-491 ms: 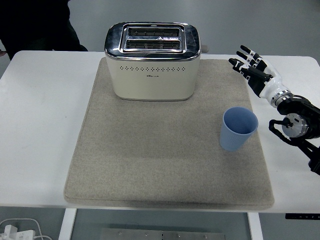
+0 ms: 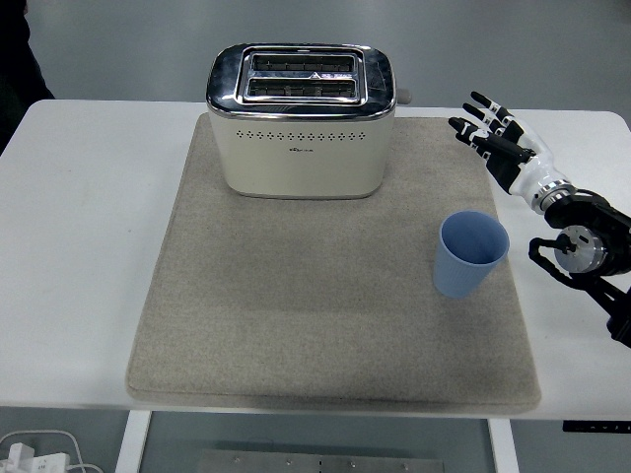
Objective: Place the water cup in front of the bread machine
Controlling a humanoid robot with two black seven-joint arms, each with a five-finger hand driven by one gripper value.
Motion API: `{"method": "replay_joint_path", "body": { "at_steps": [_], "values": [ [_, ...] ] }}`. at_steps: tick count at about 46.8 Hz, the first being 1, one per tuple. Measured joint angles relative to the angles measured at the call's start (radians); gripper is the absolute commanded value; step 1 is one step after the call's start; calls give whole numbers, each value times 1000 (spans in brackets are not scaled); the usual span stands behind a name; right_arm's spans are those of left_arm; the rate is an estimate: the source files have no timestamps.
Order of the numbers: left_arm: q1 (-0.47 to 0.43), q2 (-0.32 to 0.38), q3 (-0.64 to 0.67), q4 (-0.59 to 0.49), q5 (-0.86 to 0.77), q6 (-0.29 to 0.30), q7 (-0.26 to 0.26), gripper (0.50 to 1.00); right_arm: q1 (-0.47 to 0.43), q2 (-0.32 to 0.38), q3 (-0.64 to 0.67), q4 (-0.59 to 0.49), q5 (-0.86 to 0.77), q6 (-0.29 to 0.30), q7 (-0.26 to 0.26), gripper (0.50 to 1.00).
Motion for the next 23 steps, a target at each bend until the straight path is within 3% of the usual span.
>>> {"method": "replay_joint_path", "body": {
  "at_steps": [23],
  "values": [
    [0,0,-2,2,-2,0,0,1000,-82,-180,1,15,0,209,4,928]
  ]
}}
